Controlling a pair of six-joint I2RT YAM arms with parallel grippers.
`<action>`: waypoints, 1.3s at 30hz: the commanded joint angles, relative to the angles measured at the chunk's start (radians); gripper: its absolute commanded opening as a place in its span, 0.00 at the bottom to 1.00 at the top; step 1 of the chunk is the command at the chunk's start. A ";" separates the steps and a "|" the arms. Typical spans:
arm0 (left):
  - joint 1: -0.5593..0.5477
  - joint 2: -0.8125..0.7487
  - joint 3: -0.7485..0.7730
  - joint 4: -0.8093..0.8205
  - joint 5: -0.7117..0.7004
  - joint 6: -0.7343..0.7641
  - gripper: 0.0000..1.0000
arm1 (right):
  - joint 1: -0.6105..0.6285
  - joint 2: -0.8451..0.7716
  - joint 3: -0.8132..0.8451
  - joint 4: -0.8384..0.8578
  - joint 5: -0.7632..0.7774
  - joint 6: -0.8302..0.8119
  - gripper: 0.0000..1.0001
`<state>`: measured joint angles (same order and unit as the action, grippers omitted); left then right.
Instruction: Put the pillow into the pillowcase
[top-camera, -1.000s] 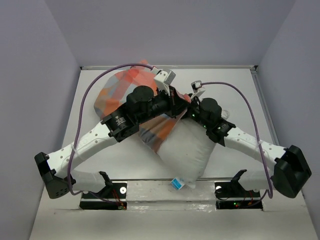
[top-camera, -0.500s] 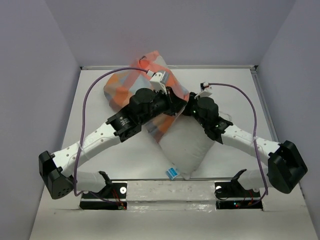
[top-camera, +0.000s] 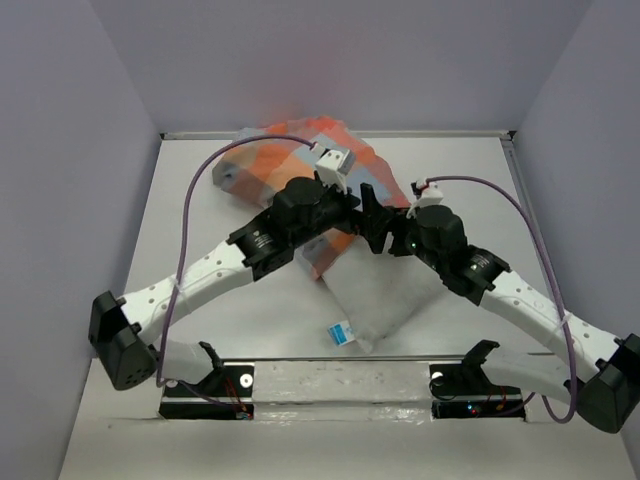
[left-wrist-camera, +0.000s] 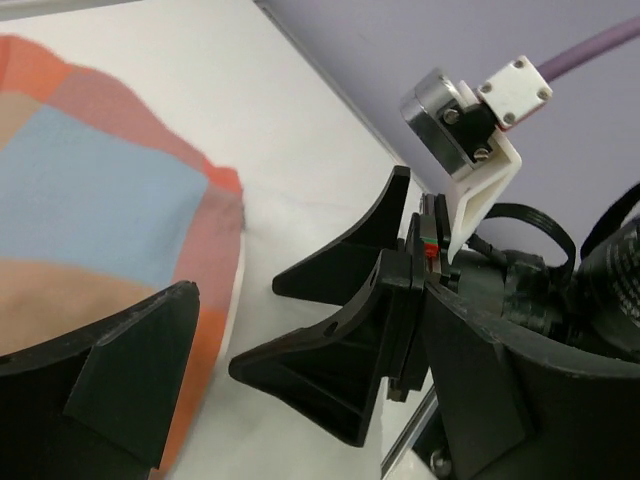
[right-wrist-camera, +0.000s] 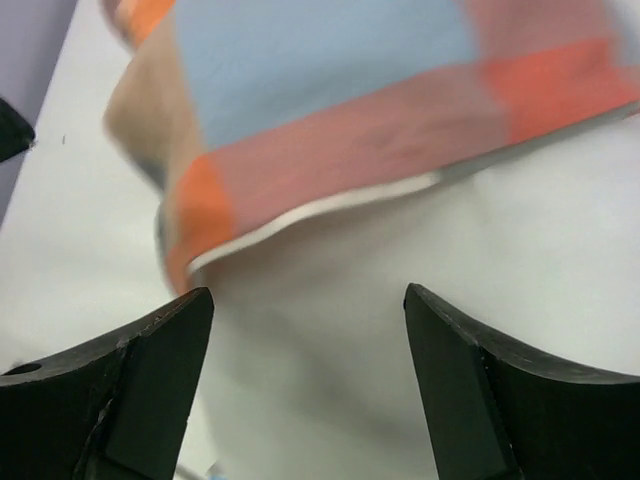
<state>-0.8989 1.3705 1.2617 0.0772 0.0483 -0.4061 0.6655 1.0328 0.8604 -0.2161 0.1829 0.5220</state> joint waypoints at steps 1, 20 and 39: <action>-0.006 -0.293 -0.260 -0.039 -0.417 0.075 0.99 | 0.129 -0.016 0.025 -0.191 0.024 -0.060 0.82; -0.090 -0.354 -0.820 0.274 -0.570 0.048 0.96 | 0.485 0.237 0.212 -0.468 0.556 0.059 0.92; -0.025 -0.181 -0.725 0.441 -0.432 0.139 0.13 | 0.447 0.343 0.217 -0.350 0.633 0.036 0.71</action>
<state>-0.9375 1.2037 0.4744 0.4408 -0.3721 -0.2813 1.1458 1.3869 1.0706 -0.6426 0.7704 0.5610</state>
